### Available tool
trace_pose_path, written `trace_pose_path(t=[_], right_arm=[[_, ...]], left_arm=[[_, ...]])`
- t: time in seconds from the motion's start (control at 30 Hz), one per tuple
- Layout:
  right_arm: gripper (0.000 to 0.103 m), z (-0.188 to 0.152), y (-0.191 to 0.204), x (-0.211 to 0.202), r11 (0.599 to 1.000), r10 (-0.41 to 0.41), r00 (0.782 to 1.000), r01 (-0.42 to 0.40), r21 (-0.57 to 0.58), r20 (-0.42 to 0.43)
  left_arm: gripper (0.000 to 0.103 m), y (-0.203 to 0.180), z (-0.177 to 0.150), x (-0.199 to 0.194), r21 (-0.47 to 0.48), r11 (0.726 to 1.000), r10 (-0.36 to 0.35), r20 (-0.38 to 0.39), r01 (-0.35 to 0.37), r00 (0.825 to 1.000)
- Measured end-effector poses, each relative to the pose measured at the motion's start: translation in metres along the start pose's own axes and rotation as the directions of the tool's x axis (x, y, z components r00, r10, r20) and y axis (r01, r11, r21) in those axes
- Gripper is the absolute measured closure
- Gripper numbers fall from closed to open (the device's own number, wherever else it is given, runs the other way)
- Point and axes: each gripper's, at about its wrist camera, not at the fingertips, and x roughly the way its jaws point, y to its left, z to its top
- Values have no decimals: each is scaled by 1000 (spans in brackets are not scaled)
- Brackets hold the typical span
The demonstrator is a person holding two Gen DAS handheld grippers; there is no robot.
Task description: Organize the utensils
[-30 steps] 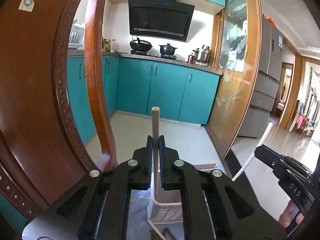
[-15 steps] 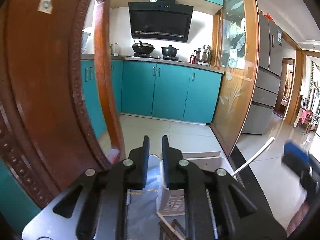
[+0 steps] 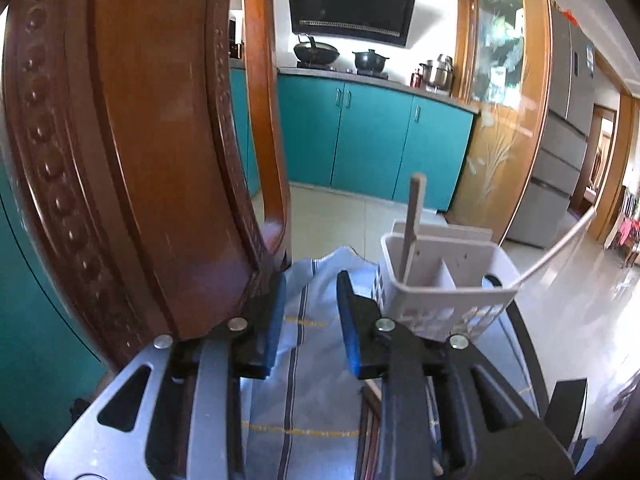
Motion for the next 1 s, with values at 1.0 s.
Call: trace_pose_path(t=[1.0], right_arm=[[97,-37,-87,-23,922,60,997,-71,381,41]], left_arm=[[59,-17,-76,1,101,994,-16,-210,38,978]])
